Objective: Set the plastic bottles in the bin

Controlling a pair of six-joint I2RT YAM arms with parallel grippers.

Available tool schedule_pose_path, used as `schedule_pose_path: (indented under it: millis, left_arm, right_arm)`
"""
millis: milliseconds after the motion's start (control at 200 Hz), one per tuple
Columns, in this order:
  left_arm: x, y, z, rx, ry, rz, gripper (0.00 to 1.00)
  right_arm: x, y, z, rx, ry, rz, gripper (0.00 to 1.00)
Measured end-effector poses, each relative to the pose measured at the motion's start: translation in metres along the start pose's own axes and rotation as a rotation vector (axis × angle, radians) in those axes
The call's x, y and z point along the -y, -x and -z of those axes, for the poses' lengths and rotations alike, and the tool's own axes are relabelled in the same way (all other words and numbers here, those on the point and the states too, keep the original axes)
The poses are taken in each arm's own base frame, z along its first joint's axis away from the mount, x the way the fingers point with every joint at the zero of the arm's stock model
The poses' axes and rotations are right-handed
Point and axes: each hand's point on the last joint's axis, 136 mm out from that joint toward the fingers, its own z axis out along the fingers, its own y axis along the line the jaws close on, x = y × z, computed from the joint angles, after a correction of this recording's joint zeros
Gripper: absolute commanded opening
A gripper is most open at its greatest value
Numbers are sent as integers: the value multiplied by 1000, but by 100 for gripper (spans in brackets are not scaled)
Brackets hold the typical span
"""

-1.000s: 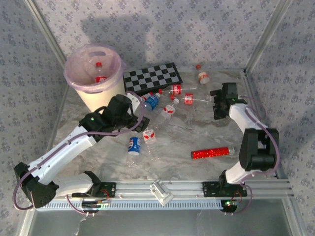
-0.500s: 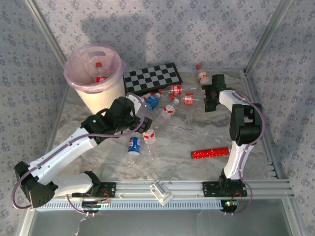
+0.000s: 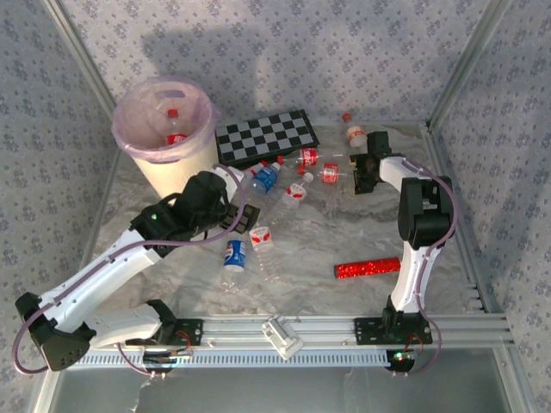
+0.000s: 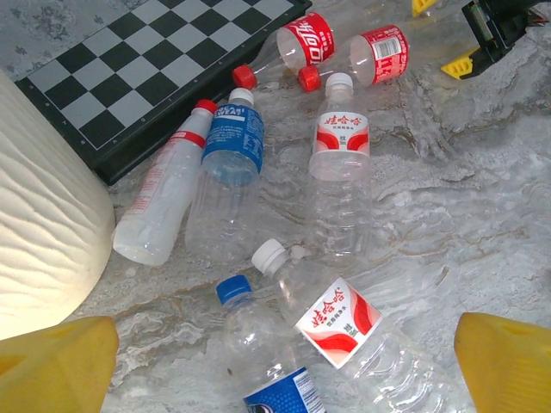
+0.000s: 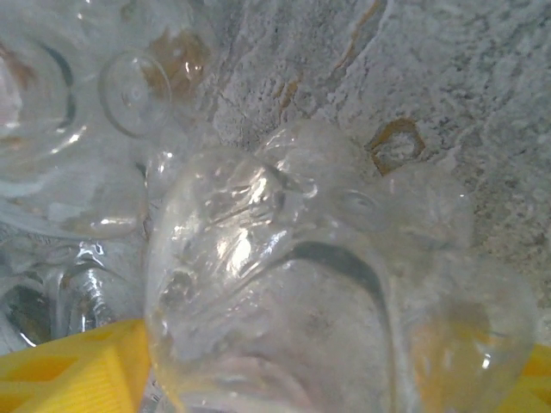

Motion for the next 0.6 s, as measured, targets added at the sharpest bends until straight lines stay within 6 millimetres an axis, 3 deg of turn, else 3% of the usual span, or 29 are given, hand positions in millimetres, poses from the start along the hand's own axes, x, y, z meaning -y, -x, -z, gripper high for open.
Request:
schedule_pose_path:
  millis: [415, 600]
  left_arm:
    - [-3, 0, 0, -1, 18, -25, 100]
    - [-2, 0, 0, -1, 13, -32, 100]
  right_arm:
    - [-8, 2, 4, -2, 31, 3, 62]
    - [-32, 3, 41, 14, 118, 43, 62]
